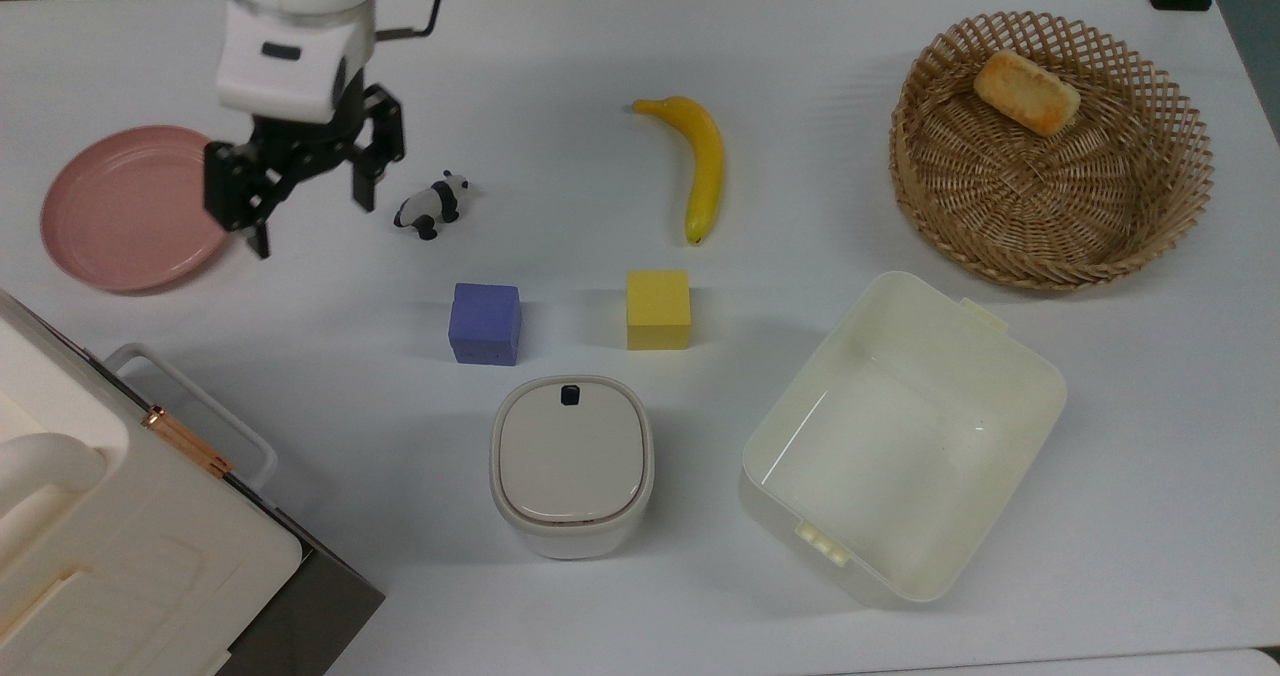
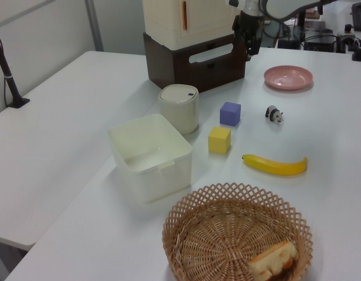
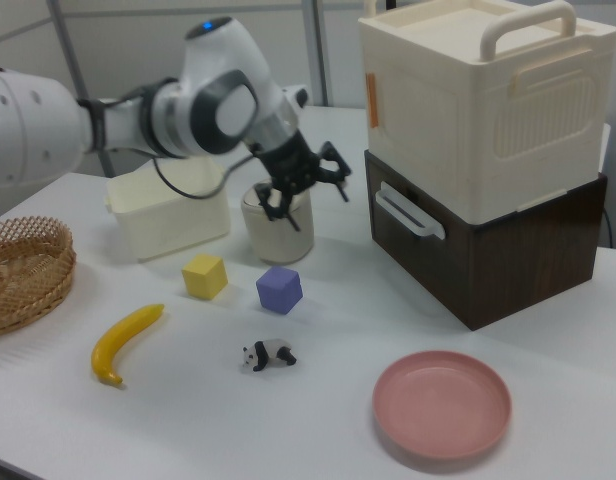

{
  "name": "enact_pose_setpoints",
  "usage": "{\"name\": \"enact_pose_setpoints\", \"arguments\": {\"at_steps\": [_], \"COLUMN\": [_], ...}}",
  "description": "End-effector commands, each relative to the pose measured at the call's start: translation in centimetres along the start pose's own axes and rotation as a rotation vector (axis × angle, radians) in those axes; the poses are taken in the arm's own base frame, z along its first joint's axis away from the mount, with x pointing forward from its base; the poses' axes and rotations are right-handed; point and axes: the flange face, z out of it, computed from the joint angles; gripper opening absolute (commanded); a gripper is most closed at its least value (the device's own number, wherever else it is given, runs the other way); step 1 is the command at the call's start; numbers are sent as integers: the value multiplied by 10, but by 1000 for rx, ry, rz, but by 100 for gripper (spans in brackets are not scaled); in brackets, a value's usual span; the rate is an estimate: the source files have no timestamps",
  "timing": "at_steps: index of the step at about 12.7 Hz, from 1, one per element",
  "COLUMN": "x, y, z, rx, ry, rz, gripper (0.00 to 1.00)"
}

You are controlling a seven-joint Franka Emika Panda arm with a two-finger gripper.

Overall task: Open the drawer
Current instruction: 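Move the gripper toward the white handle of the wooden drawer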

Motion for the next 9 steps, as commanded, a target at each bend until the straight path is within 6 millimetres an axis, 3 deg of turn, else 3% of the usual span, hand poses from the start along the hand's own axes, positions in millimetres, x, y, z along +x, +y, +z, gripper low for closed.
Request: {"name": "enact_pose_setpoints", "arguments": {"at_steps": [1,3,9], "x": [-14,-25,-35], "y": [24,36,47], "z": [32,52,115], "rx": [-91,-149,-294], "ry": [27,28,55], "rz": [-71,-102,-189], "gripper": [100,96,91]}}
